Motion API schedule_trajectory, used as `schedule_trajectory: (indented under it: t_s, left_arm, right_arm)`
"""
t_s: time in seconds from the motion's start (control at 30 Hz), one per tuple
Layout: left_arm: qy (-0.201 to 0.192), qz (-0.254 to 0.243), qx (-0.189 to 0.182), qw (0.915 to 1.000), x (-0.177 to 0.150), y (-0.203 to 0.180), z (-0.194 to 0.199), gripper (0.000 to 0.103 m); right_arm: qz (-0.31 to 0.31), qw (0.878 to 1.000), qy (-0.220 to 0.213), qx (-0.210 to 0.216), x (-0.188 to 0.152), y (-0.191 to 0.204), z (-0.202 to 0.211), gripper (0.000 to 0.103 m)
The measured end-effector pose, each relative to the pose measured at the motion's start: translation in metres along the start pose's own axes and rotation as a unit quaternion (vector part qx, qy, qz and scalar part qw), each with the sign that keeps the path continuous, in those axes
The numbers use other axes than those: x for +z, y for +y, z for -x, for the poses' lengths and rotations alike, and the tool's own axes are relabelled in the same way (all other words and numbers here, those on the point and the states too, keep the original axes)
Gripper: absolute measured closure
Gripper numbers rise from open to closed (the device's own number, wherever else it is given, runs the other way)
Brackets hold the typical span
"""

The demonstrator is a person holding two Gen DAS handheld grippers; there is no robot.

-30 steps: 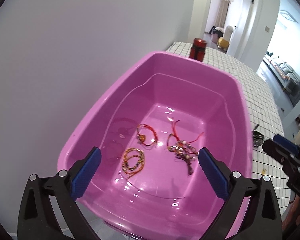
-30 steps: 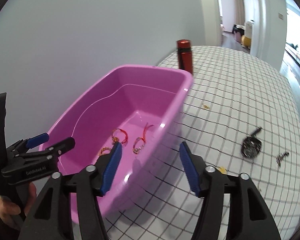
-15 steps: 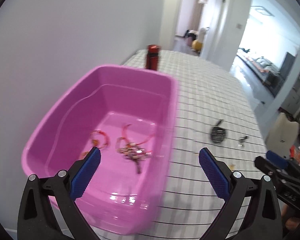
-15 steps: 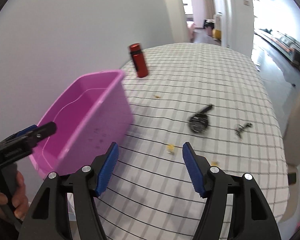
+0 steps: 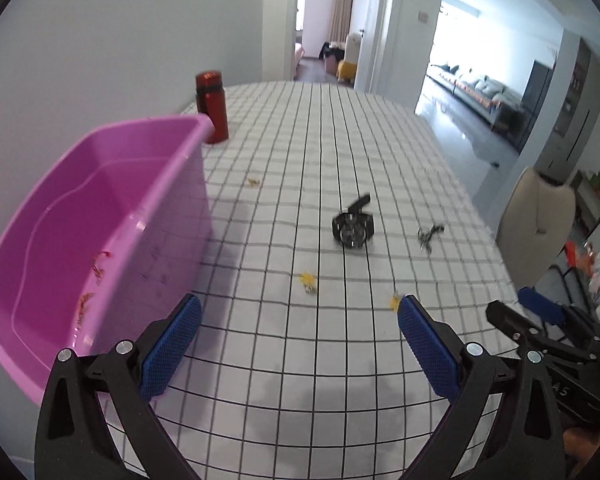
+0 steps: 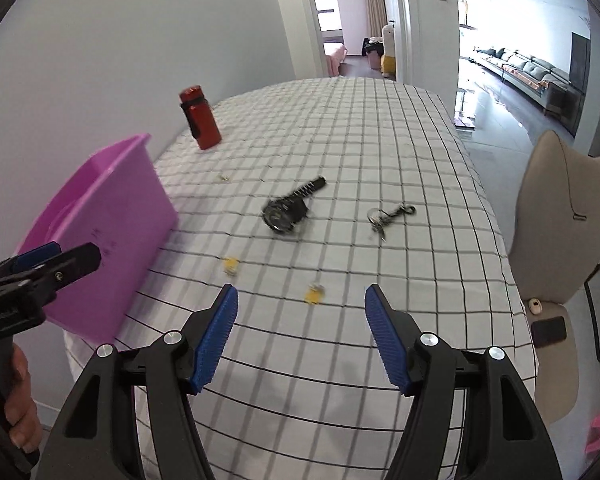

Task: Organize jewelry
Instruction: 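Move both tools back over the yellow charms on the table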

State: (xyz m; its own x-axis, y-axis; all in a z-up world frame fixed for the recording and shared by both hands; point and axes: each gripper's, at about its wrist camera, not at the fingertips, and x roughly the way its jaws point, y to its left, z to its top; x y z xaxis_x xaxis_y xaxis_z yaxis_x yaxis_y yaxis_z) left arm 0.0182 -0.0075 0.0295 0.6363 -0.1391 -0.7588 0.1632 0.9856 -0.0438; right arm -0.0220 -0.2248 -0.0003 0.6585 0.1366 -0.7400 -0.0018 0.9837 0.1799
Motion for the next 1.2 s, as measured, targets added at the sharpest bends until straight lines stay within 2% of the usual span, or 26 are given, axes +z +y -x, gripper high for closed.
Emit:
schedule_trajectory:
  t_s: [0.17,0.3,0.37,0.47,0.7,0.87,1.2]
  left_arm:
    - [0.025,-0.010,0.025,0.9993,-0.018,-0.002,-0.045,0.006]
    - [0.047,-0.010,0.013,0.9988,-0.028,0.004,-0.085,0.006]
    - [0.058,-0.019,0.024,0.9979,-0.036,0.006,-0.112,0.006]
    - [0.059,-0.019,0.027,0.9977,-0.041,0.009,-0.135,0.006]
    - [0.041,-0.026,0.024,0.9985,-0.036,0.011,-0.174,0.006]
    - [0.057,-0.019,0.024,0.9979,-0.029,0.016,-0.199,0.006]
    - [0.063,-0.024,0.010,0.9977,-0.023,0.014,-0.213,0.006]
  right_arm:
    - [-0.020,1.000,0.008,-0.009,-0.019,-0.016,-0.032,0.040]
    - [-0.034,0.999,0.004,-0.030,-0.032,-0.020,-0.062,0.040]
    - [-0.046,0.998,0.004,-0.041,-0.036,-0.024,-0.076,0.040]
    - [-0.069,0.997,0.007,-0.033,-0.041,-0.027,-0.098,0.040]
    - [-0.054,0.997,0.004,-0.047,-0.038,-0.018,-0.135,0.040]
    - [-0.051,0.997,0.007,-0.053,-0.030,-0.012,-0.151,0.040]
    - [-0.045,0.996,0.016,-0.074,-0.025,-0.007,-0.168,0.040]
